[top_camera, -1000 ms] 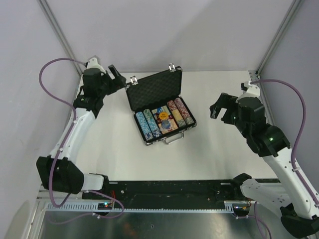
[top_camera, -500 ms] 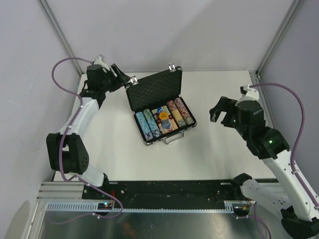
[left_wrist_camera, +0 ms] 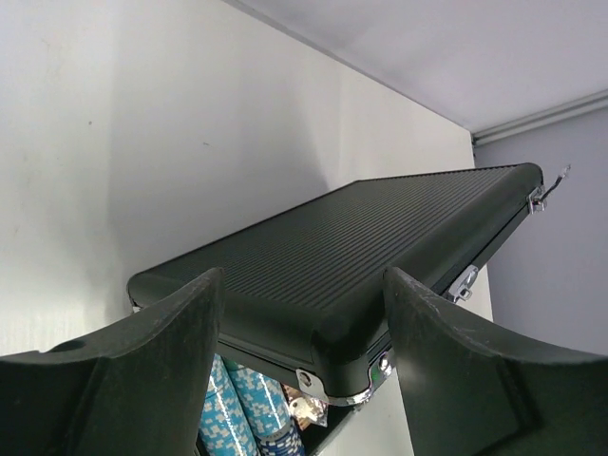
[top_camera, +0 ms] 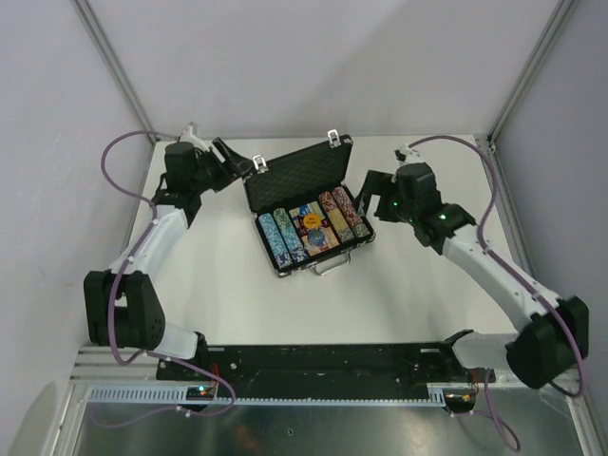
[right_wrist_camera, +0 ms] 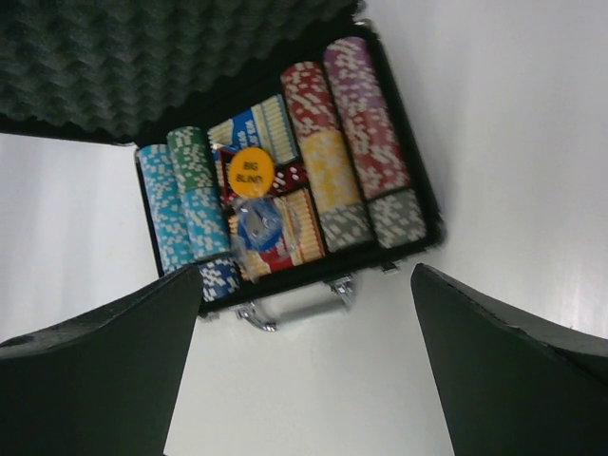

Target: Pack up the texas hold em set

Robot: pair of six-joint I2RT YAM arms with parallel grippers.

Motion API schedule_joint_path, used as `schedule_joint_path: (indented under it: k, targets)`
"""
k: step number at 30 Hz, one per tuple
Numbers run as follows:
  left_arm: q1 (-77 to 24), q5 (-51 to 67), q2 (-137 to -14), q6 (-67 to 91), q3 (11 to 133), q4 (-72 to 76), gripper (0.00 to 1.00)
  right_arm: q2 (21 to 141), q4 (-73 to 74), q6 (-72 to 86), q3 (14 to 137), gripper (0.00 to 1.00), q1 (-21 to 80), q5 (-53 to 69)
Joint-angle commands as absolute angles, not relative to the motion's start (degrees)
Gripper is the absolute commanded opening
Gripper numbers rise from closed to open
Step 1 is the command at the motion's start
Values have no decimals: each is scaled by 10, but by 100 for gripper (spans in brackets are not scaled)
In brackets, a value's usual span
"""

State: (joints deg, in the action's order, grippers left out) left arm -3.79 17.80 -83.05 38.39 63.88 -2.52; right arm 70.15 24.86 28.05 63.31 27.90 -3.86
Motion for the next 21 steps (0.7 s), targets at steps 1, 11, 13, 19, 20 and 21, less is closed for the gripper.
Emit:
schedule_joint_path:
  k: [1, 11, 13, 19, 20, 21]
  targets:
    - [-37, 186, -800, 383, 610, -30, 72, 773, 104, 293, 633, 99, 291, 21]
    - [-38, 182, -808, 376, 599, -29, 72, 886, 51, 263, 678, 98, 308, -39]
    - [-38, 184, -811, 374, 598, -29, 72, 882, 59, 260, 679, 98, 306, -53]
    - [-38, 188, -805, 375, 581, -26, 72, 807, 173, 258, 680, 95, 324, -229]
    - [-39, 189, -804, 375, 577, -25, 72, 780, 207, 261, 680, 95, 333, -269]
    - [-39, 189, -801, 375, 572, -25, 72, 760, 230, 260, 678, 95, 337, -302]
